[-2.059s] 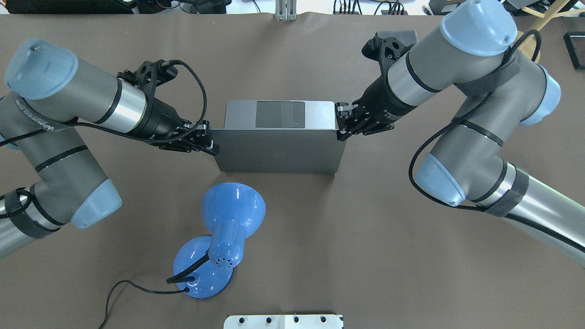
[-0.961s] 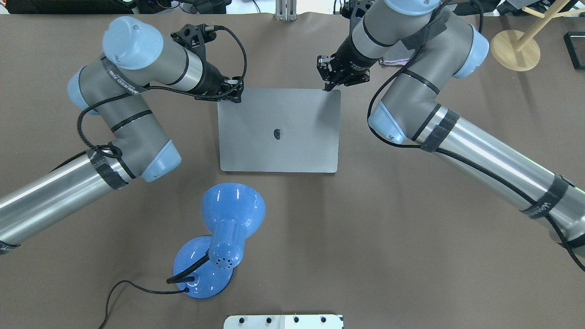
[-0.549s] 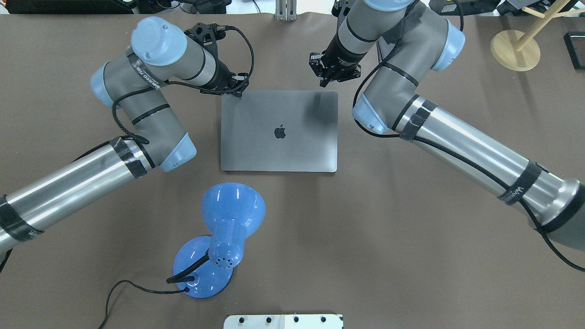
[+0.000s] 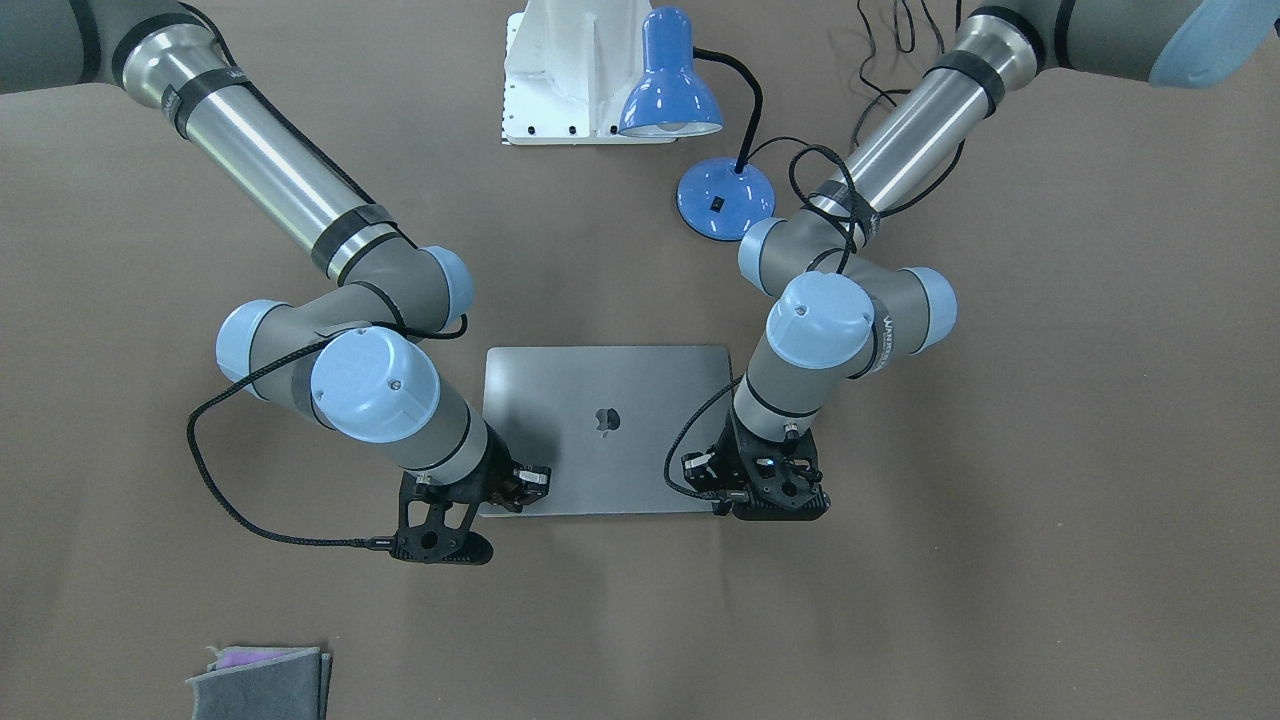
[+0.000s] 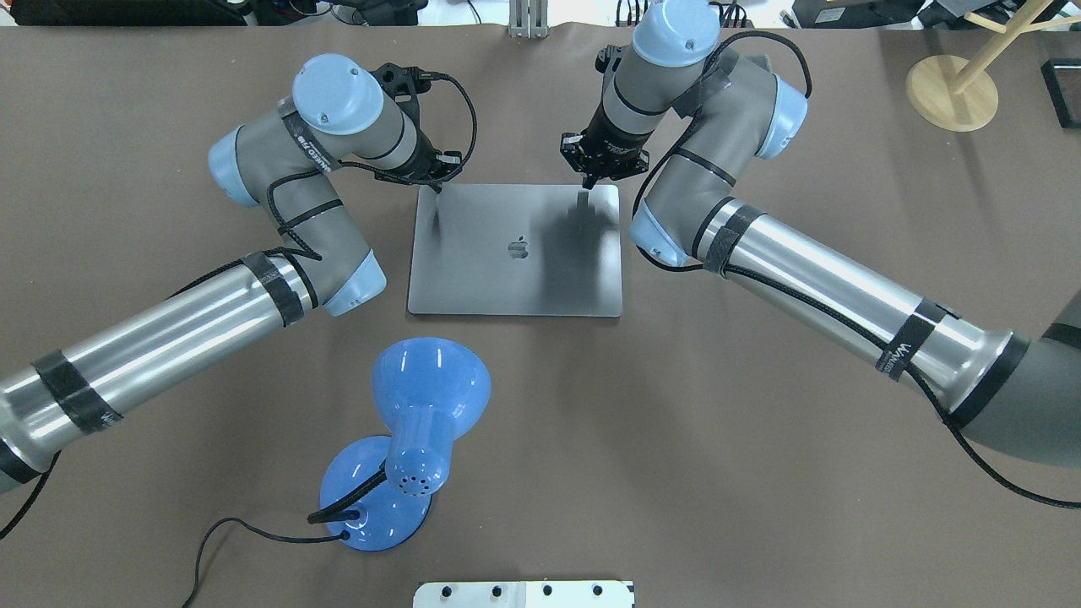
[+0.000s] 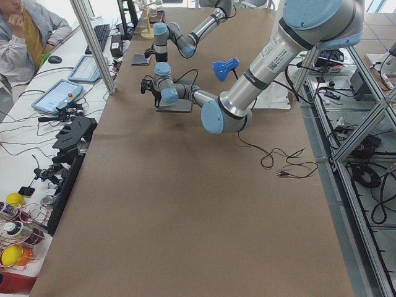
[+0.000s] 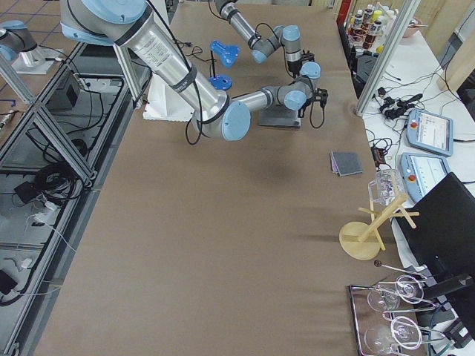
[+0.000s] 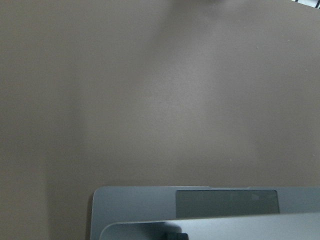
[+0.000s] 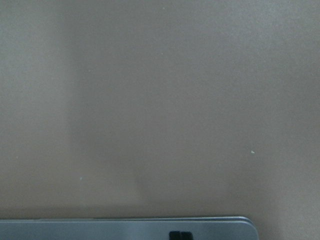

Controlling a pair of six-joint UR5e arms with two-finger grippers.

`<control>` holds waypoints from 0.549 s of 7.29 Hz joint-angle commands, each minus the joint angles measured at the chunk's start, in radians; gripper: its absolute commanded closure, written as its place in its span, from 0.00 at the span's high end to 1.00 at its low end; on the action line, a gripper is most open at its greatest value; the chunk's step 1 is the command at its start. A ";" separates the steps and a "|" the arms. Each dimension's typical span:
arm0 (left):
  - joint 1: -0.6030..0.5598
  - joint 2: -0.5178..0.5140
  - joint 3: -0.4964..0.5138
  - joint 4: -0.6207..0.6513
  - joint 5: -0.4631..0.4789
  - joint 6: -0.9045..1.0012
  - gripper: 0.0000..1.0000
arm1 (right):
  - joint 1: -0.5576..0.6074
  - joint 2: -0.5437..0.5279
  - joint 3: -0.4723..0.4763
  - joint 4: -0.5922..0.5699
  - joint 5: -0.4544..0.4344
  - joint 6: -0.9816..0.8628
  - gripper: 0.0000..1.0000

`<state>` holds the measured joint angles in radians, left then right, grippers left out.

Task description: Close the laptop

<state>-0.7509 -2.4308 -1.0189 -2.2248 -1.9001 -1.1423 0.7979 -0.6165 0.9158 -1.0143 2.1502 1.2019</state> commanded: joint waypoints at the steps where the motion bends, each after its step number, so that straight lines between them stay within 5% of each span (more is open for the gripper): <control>1: -0.046 -0.002 -0.054 0.005 -0.019 0.001 0.00 | 0.052 0.006 0.055 -0.003 0.048 0.010 0.00; 4: -0.178 0.178 -0.261 0.051 -0.181 0.112 0.00 | 0.150 -0.174 0.283 -0.045 0.145 -0.001 0.00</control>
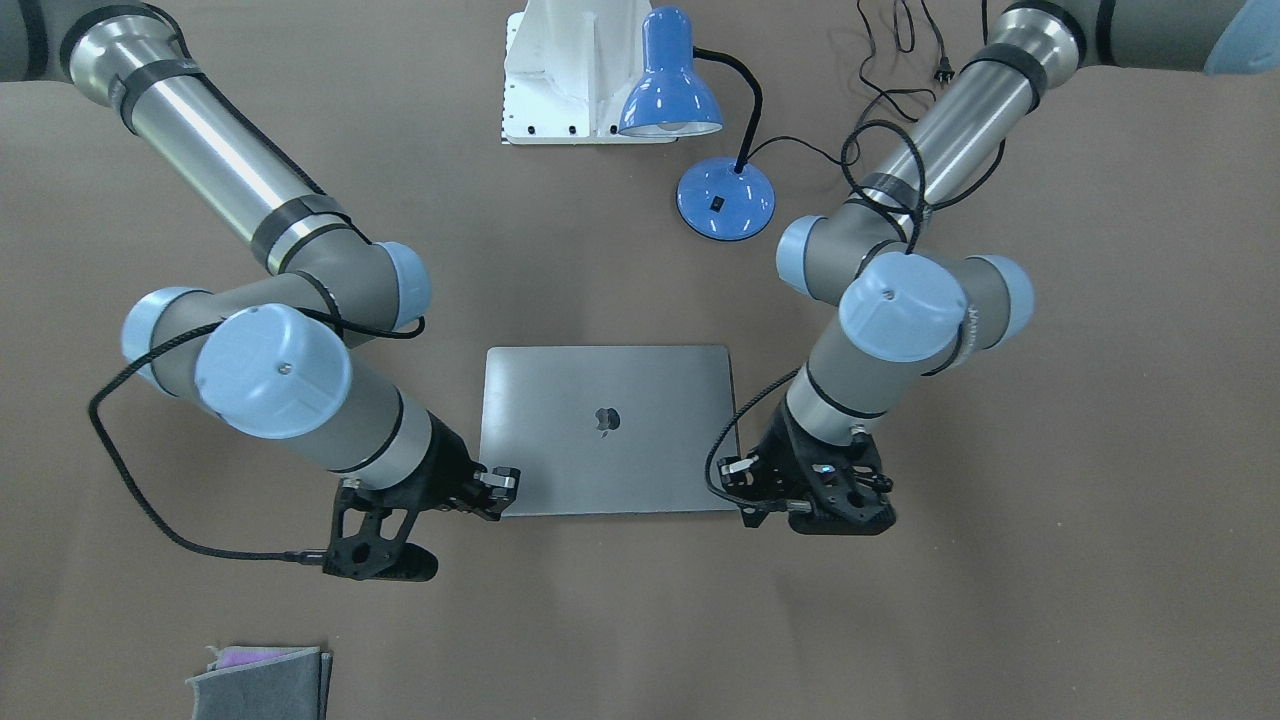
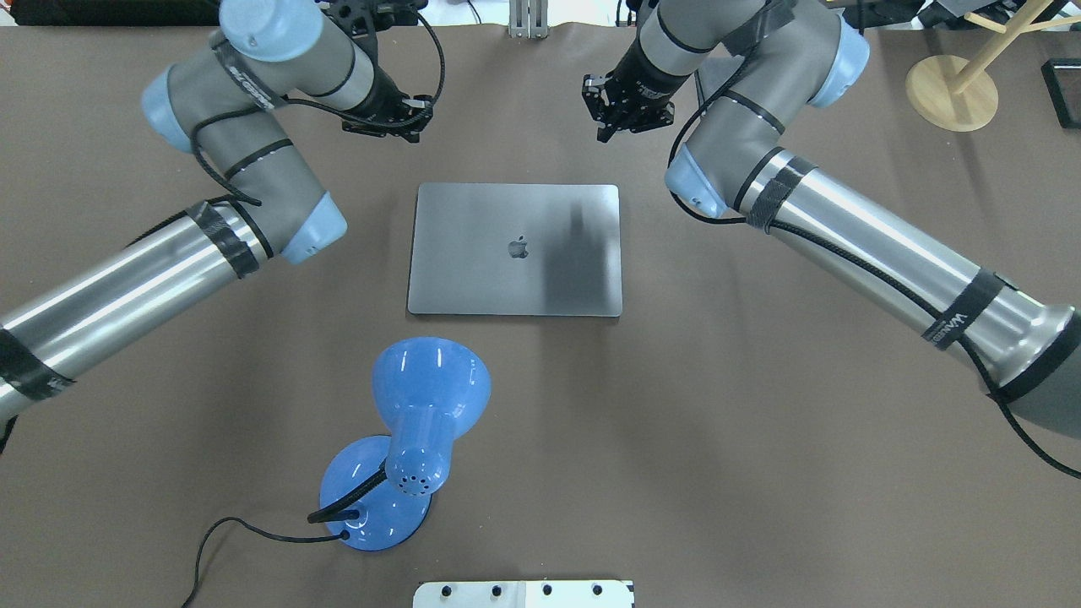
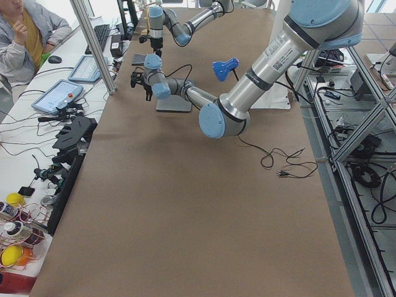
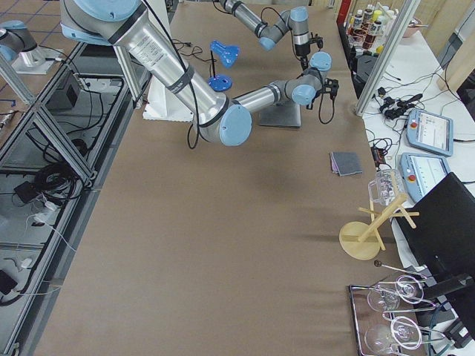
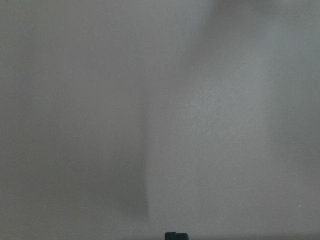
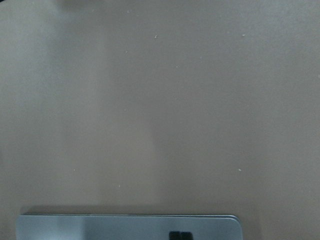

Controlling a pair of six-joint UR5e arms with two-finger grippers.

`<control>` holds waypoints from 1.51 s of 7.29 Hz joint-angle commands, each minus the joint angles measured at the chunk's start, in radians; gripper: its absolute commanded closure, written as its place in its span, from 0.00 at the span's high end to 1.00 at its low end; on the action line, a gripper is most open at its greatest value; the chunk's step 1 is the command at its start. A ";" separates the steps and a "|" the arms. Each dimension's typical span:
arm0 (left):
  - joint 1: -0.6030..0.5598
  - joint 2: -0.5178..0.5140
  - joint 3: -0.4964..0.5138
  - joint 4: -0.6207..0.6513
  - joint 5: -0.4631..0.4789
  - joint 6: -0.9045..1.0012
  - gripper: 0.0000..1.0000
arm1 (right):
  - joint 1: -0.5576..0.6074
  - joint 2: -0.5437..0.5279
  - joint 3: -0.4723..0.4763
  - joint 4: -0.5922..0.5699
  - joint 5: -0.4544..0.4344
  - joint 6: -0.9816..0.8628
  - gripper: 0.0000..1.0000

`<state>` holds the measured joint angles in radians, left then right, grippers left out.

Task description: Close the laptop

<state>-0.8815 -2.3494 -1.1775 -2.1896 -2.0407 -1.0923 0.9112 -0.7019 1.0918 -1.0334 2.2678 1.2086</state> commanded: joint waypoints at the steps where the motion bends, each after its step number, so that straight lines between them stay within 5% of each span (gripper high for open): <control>1: -0.092 0.183 -0.181 0.022 -0.090 0.093 0.00 | 0.073 -0.199 0.229 -0.081 0.029 -0.017 0.65; 2: -0.185 0.265 -0.244 0.031 -0.175 0.161 0.66 | 0.127 -0.294 0.326 -0.117 0.032 -0.033 1.00; 3: -0.258 0.348 -0.293 0.040 -0.205 0.296 0.97 | 0.185 -0.406 0.403 -0.125 0.060 -0.144 1.00; 7: -0.517 0.559 -0.379 0.340 -0.309 0.813 0.97 | 0.444 -0.721 0.539 -0.343 0.114 -0.733 1.00; 9: -0.598 0.701 -0.370 0.387 -0.302 0.908 0.97 | 0.521 -0.818 0.524 -0.453 0.085 -1.005 1.00; 11: -0.639 0.790 -0.367 0.390 -0.302 1.038 0.98 | 0.574 -0.886 0.528 -0.450 0.065 -1.066 1.00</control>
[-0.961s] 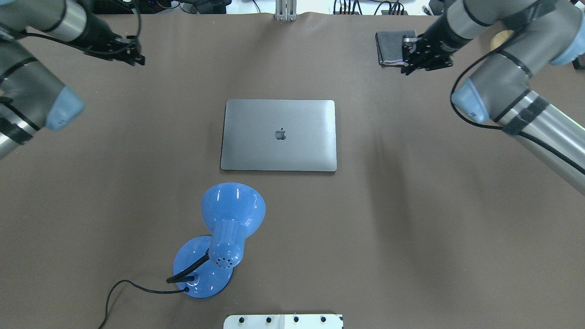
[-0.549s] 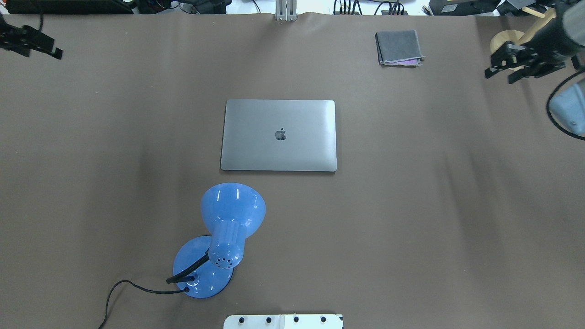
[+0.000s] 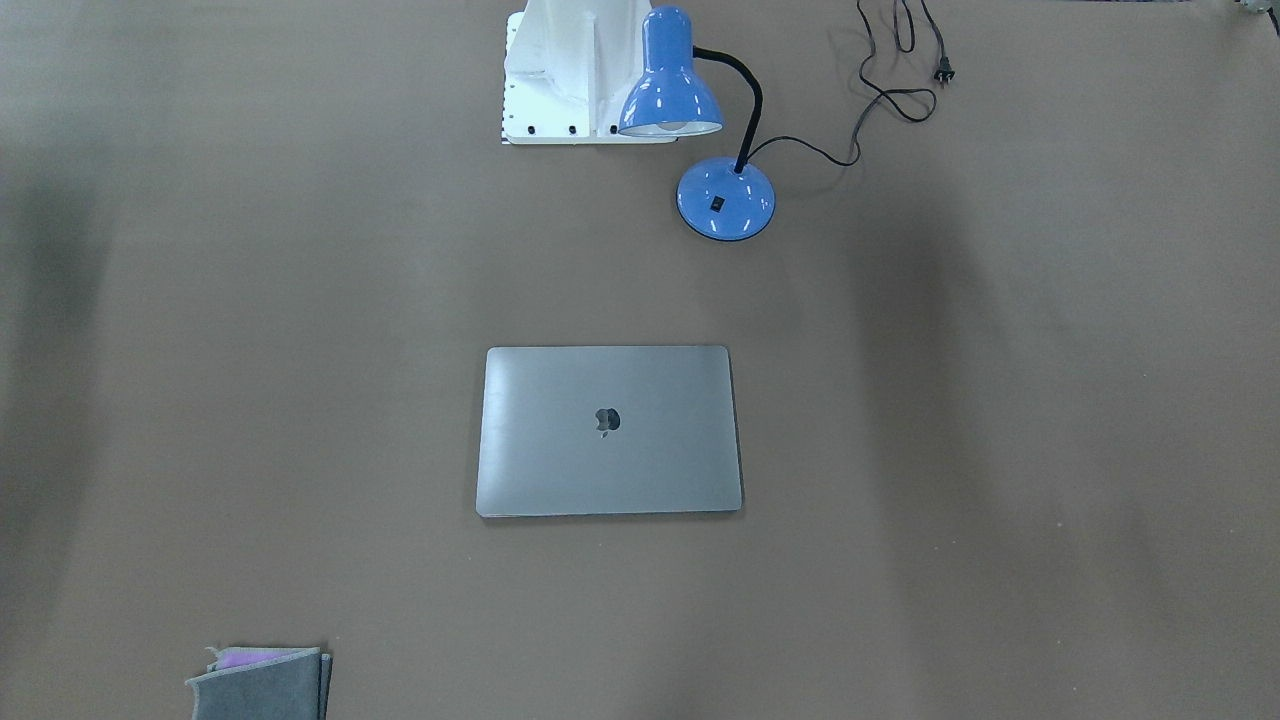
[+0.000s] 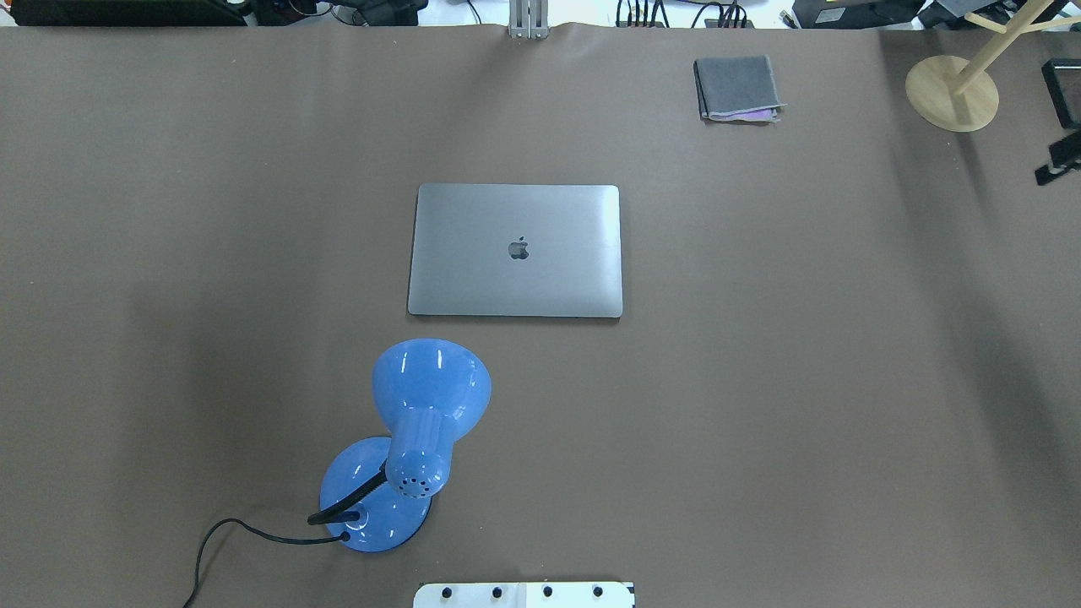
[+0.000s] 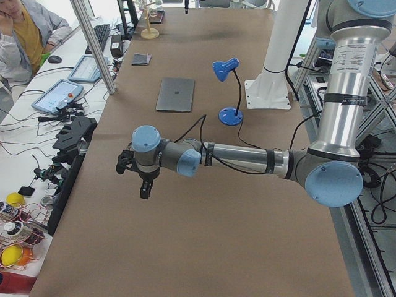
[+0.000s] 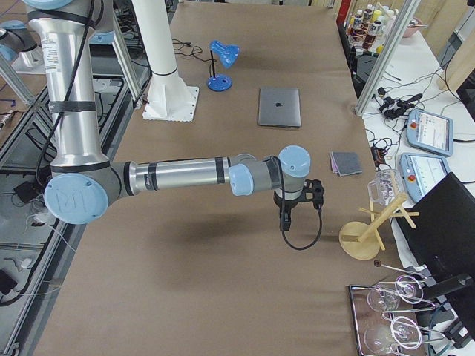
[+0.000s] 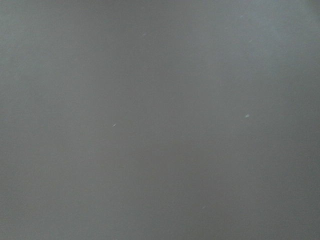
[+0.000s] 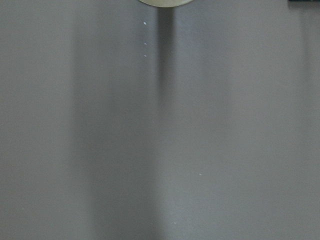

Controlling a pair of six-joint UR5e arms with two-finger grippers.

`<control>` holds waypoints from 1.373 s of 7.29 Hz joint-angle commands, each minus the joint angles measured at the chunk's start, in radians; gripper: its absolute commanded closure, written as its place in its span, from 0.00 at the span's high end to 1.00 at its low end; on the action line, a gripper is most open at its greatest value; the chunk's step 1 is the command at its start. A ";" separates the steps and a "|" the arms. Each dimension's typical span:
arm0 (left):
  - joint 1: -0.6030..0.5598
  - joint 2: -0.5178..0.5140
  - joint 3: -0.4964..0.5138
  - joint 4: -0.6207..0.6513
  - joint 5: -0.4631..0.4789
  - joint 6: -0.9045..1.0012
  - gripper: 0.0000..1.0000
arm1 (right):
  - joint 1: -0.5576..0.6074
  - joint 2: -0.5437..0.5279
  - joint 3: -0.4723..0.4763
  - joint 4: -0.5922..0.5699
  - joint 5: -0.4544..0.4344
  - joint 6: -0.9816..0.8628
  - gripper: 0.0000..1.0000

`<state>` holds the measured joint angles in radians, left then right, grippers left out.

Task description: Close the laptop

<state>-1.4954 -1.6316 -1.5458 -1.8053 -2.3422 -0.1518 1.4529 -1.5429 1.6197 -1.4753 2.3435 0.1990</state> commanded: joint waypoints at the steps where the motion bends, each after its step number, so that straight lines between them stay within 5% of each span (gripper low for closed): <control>1: -0.028 0.084 0.001 0.029 0.004 0.127 0.98 | 0.032 -0.051 0.002 0.001 -0.012 -0.058 1.00; 4: -0.031 0.127 -0.048 0.215 -0.003 0.207 0.98 | 0.032 -0.049 -0.001 0.000 -0.070 -0.056 1.00; 10: -0.091 0.161 -0.131 0.225 -0.003 0.193 0.98 | 0.032 -0.056 0.003 0.000 -0.056 -0.056 1.00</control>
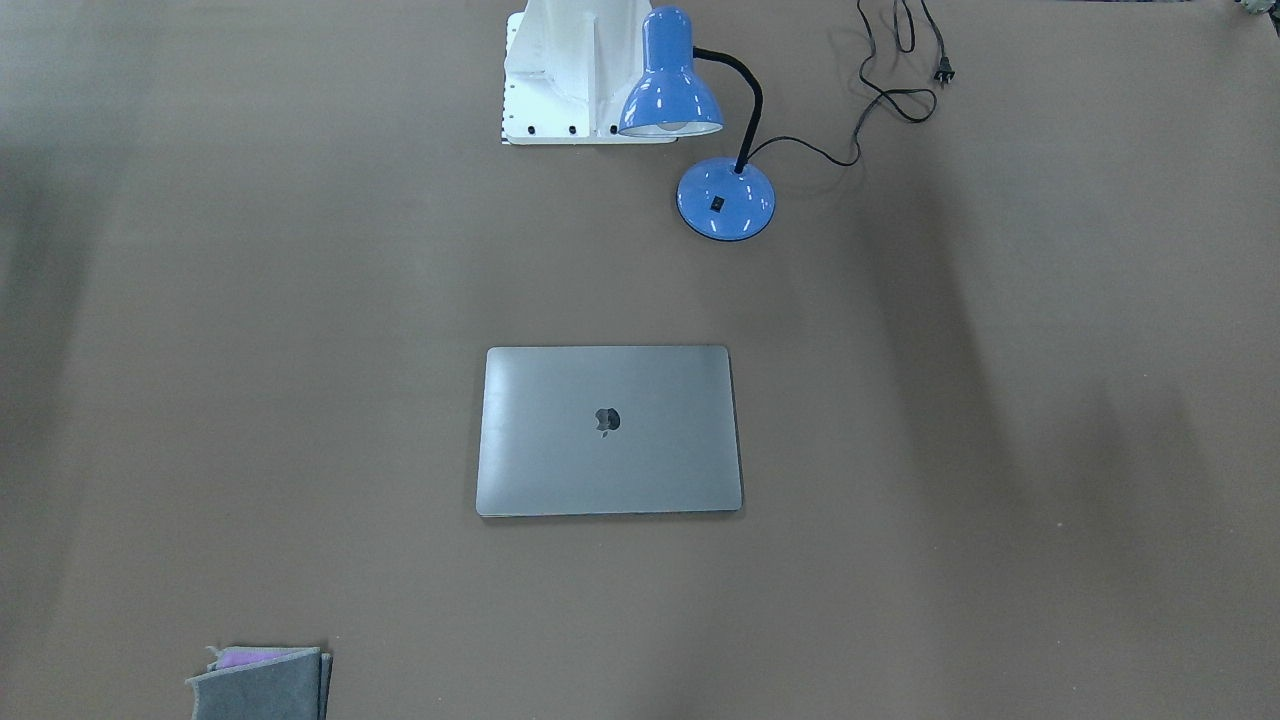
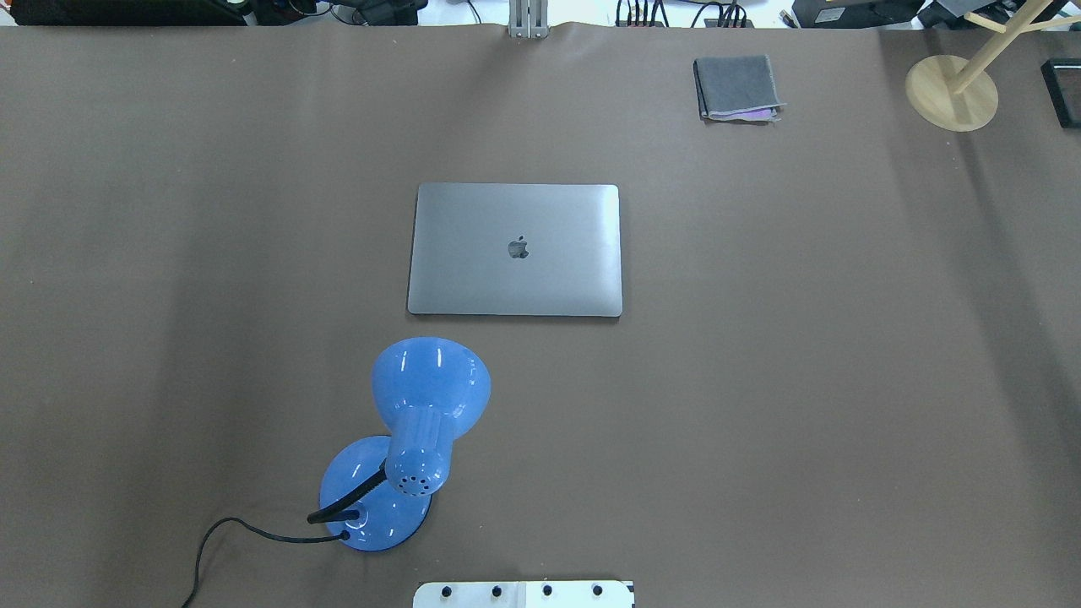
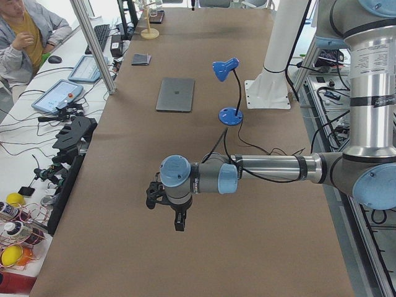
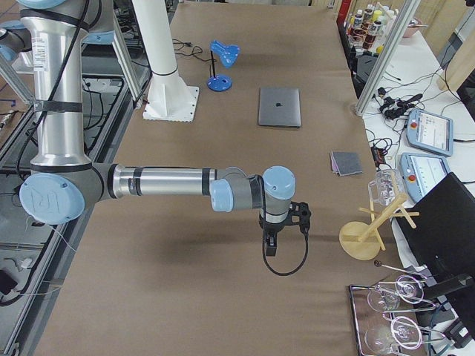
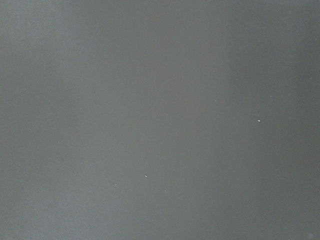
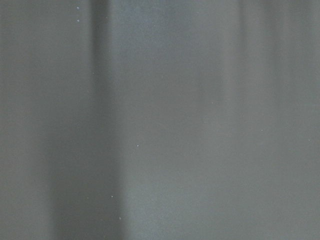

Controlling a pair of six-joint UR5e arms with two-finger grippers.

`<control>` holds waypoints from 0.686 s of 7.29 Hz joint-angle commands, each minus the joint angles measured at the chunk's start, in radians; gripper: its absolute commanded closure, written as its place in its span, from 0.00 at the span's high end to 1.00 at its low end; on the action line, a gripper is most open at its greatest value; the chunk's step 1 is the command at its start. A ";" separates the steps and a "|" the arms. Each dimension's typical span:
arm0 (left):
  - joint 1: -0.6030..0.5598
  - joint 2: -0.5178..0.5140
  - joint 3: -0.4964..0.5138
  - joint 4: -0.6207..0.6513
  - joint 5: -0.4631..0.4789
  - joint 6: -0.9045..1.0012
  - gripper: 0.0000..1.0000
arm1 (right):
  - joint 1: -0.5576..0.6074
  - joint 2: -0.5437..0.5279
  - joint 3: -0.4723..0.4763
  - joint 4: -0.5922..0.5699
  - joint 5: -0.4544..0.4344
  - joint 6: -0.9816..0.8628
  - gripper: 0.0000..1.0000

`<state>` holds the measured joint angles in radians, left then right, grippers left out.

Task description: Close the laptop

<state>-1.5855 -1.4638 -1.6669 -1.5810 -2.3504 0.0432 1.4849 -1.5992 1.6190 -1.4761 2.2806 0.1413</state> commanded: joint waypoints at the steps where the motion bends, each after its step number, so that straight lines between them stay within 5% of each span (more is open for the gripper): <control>1: -0.001 -0.007 -0.013 -0.007 0.003 0.000 0.98 | 0.000 0.002 -0.002 0.002 0.001 -0.002 1.00; 5: -0.004 0.005 -0.014 -0.008 -0.001 0.000 0.98 | 0.000 0.005 0.010 0.002 0.000 0.000 1.00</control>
<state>-1.5898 -1.4628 -1.6807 -1.5890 -2.3506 0.0441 1.4849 -1.5960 1.6272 -1.4742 2.2822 0.1411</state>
